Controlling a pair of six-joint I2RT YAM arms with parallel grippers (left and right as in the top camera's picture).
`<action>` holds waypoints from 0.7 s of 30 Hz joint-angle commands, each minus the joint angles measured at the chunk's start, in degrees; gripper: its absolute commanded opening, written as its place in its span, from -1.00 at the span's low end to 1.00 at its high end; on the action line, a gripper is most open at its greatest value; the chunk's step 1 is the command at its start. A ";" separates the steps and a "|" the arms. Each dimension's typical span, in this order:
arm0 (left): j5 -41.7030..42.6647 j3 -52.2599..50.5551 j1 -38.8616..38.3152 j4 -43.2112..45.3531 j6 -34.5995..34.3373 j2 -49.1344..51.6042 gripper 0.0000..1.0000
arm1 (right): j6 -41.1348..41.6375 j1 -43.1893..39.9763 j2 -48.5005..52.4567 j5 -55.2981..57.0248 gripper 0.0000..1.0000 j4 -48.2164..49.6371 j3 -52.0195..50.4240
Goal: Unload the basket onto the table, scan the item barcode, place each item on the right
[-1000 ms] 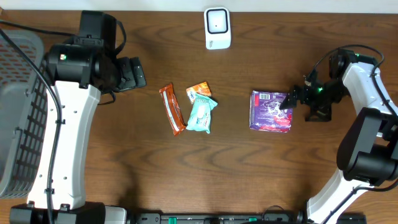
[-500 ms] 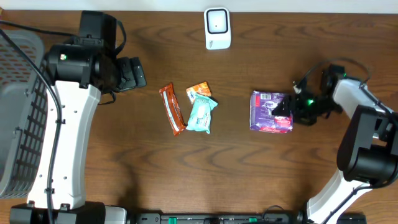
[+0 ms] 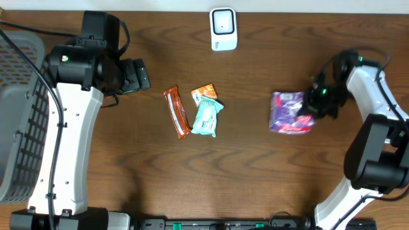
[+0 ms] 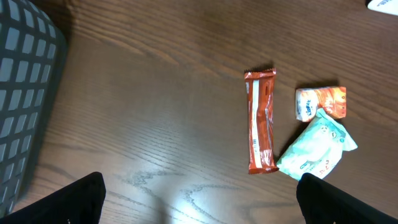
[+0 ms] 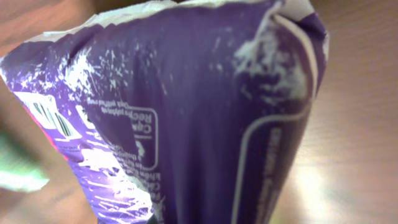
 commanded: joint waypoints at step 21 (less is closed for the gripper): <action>-0.04 -0.11 0.20 -0.22 -0.48 0.42 0.95 | 32.96 28.24 2.73 42.45 -0.74 2.86 -5.35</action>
